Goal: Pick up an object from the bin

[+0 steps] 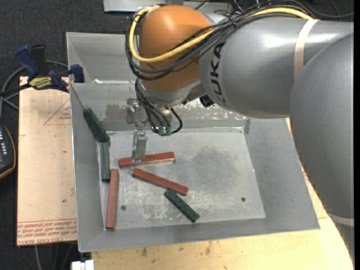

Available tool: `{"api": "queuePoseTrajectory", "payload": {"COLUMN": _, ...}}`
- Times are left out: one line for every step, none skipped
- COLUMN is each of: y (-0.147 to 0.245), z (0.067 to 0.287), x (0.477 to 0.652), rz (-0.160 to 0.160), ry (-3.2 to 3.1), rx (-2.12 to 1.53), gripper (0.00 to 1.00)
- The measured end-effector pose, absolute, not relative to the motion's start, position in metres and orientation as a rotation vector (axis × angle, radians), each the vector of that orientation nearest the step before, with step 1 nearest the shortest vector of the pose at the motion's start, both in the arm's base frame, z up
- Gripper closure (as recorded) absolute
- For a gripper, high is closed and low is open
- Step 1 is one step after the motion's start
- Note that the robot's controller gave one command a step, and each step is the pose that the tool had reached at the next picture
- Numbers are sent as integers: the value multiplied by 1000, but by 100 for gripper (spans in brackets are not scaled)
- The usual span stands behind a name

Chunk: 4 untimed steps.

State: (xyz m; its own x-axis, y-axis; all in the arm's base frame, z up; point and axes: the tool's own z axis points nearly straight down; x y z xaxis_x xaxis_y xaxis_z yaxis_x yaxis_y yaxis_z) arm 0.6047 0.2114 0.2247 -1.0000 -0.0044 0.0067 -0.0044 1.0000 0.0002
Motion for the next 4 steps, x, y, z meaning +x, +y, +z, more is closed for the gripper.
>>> {"api": "queuePoseTrajectory", "payload": {"y": 157, "z": 152, "x": 580, "rz": 5, "ry": -3132, "rx": -72, "gripper": 0}}
{"api": "queuePoseTrajectory", "payload": {"y": 103, "z": 69, "x": 632, "rz": 3, "ry": -3138, "rx": -88, "gripper": 0}}
{"api": "queuePoseTrajectory", "payload": {"y": 108, "z": 75, "x": 633, "rz": -4, "ry": -3143, "rx": -82, "gripper": 100}}
{"api": "queuePoseTrajectory", "payload": {"y": 108, "z": 206, "x": 618, "rz": -5, "ry": -3151, "rx": -77, "gripper": 100}}
